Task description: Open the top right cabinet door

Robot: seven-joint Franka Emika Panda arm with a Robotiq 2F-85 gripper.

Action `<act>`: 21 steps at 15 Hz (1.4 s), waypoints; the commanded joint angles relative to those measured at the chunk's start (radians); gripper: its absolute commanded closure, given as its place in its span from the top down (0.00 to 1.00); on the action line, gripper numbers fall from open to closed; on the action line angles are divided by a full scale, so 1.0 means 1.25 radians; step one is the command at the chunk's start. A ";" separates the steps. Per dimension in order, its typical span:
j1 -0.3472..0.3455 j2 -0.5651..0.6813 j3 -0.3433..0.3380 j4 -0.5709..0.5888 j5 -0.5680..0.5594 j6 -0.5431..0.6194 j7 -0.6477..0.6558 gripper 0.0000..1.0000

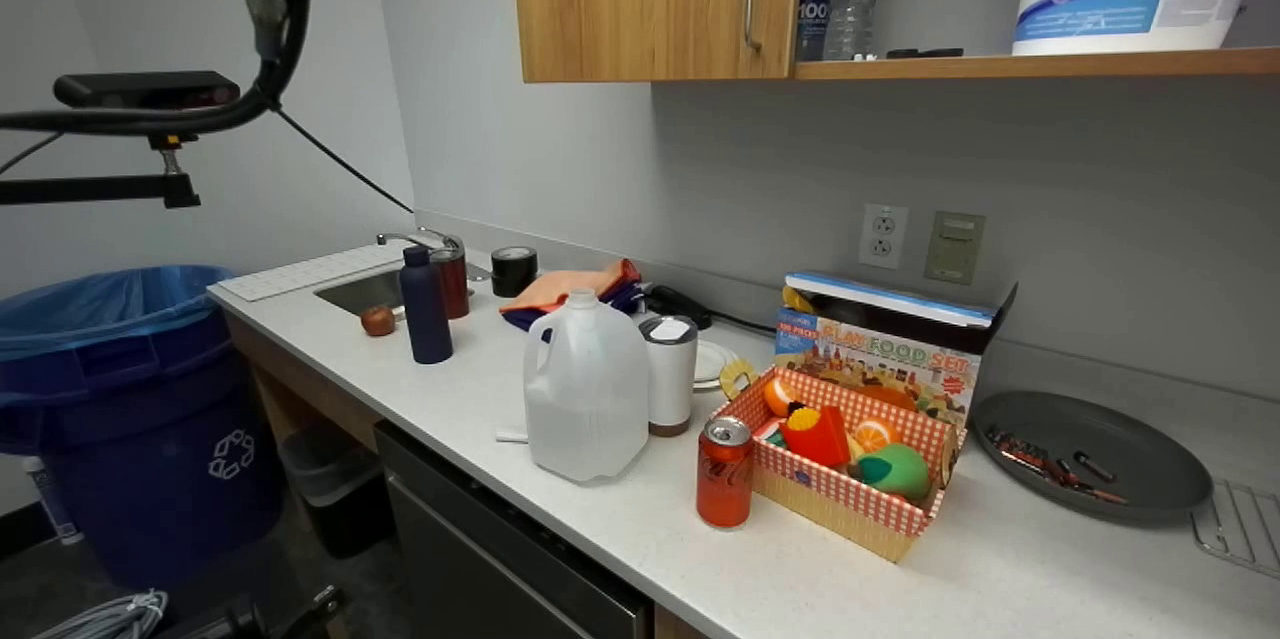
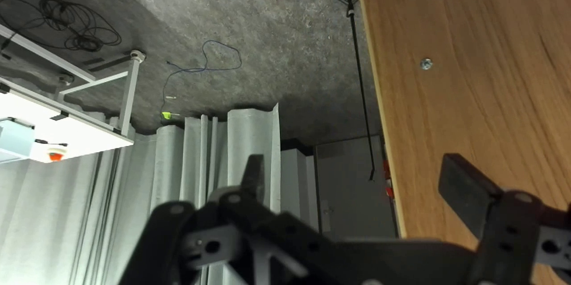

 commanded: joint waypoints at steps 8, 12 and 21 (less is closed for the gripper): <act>-0.012 0.001 0.008 0.014 0.017 -0.030 -0.035 1.00; -0.012 0.001 0.008 0.014 0.017 -0.030 -0.035 1.00; -0.012 0.001 0.008 0.014 0.017 -0.030 -0.035 1.00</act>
